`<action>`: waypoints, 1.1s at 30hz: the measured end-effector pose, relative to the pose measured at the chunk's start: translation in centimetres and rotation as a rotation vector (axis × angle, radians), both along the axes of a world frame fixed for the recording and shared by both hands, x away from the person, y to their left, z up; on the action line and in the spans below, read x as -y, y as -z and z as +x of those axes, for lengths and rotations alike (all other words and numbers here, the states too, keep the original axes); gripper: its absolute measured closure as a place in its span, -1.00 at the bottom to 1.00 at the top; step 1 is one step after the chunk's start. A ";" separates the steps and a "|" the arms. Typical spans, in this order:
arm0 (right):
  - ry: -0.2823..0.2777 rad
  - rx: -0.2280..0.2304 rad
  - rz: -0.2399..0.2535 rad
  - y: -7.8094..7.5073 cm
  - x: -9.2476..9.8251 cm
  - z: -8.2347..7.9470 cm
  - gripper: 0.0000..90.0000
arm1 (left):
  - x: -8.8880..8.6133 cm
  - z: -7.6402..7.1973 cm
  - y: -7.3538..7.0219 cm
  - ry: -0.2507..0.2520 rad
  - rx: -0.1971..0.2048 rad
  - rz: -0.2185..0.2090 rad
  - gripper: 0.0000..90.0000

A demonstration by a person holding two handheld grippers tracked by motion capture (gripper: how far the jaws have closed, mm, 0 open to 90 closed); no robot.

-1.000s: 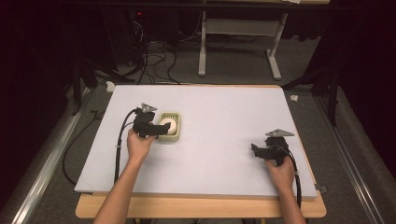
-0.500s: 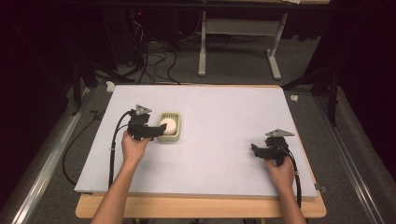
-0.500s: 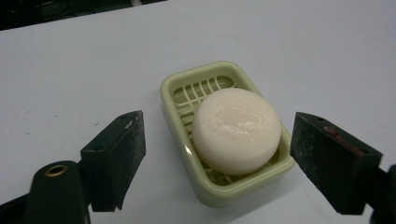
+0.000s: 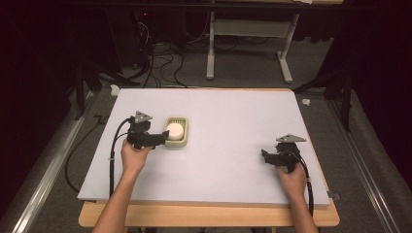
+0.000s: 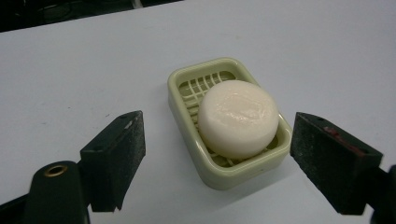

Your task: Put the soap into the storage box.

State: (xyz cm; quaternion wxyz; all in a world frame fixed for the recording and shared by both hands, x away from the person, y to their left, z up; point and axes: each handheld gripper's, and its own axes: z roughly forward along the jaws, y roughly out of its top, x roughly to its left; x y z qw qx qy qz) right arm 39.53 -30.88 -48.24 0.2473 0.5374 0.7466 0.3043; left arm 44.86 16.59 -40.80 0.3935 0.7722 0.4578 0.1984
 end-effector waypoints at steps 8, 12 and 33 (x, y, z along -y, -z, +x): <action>0.000 0.000 0.000 0.0 0.0 0.0 -0.49 | -0.9 -0.8 -0.1 -0.009 0.008 -0.007 -0.58; 0.002 0.000 0.000 0.0 0.0 0.0 -0.49 | -1.4 -1.2 -0.1 -0.015 0.013 -0.012 -0.58; 0.003 -0.002 0.002 0.0 0.0 0.0 -0.49 | -2.7 -3.0 -1.4 -0.025 0.064 -0.003 -0.56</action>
